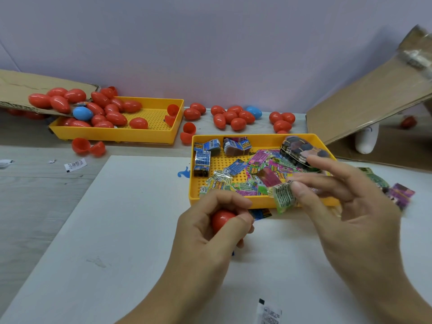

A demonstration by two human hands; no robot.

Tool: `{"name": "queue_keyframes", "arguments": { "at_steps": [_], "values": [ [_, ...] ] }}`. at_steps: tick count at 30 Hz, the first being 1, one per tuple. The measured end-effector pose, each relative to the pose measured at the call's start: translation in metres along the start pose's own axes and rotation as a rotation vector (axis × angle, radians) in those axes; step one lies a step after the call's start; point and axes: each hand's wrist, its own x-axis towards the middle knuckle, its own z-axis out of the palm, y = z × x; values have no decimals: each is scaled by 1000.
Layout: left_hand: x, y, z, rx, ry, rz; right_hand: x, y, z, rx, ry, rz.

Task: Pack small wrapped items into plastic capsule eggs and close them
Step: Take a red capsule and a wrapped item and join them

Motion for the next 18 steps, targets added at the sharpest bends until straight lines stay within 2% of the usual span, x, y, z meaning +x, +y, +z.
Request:
{"name": "queue_keyframes", "arguments": {
  "at_steps": [3,7,11,15,18],
  "values": [
    [0,1,1,3,4,7,-1,-4,-2,-27,-36,-16],
    [-1,3,2,92,-22,19,-8,-7,5,181,-145,107],
    [0,5,2,230,-99,106,-10,-7,8,297,-195,196],
    [1,7,1,160,-84,88,-8,-7,7,344,-164,250],
    [1,5,1,131,-67,64,-7,-7,5,318,-181,223]
  ]
}}
